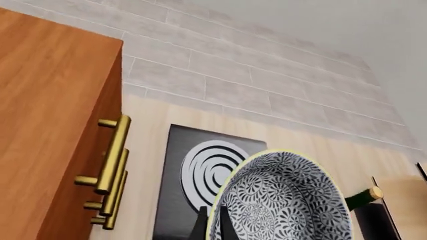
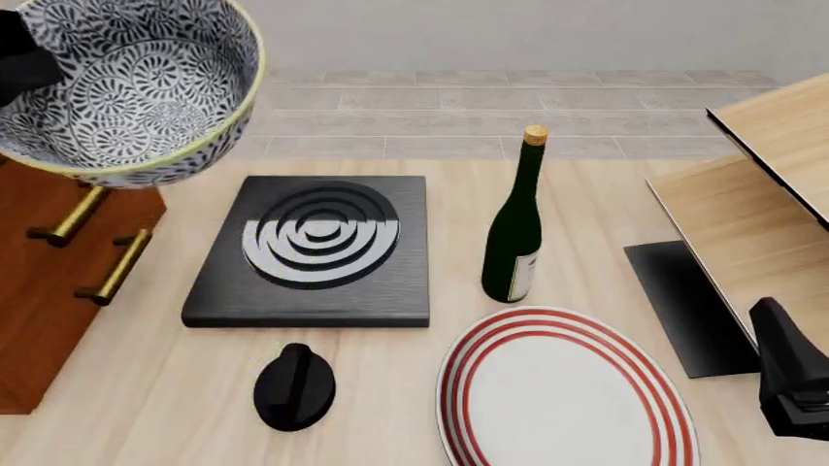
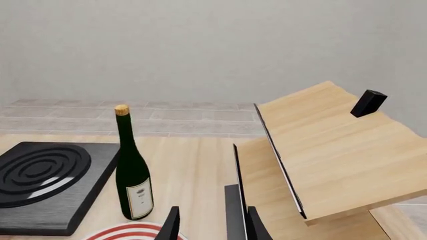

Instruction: Put the bowl on the top of the cabinet.

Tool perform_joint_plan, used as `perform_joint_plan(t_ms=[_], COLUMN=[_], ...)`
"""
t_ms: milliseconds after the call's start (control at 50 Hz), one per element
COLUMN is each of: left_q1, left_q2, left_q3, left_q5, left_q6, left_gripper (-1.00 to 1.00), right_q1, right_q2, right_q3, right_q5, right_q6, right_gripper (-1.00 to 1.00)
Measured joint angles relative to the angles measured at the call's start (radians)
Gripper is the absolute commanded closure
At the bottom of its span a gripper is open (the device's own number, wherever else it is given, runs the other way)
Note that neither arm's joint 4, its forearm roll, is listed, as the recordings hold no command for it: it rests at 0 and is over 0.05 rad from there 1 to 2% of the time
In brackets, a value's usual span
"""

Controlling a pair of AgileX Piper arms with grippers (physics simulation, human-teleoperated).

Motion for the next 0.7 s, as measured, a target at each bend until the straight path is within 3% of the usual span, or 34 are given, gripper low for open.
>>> perform_joint_plan(t_ms=[300,700], left_q1=[0.012,0.029], left_q2=[0.094,0.193], left_q3=[-0.099,-0.247], left_q5=[0.066,0.182], left_q6=[-0.093,-0.145], left_gripper=[1.0,1.0], right_q1=[-0.001,-0.002], right_q2=[-0.002,-0.002], right_q3=[-0.001,-0.002], right_q5=[0.004,0.004], right_q6=[0.001,-0.003], right_gripper=[-1.0,-1.0])
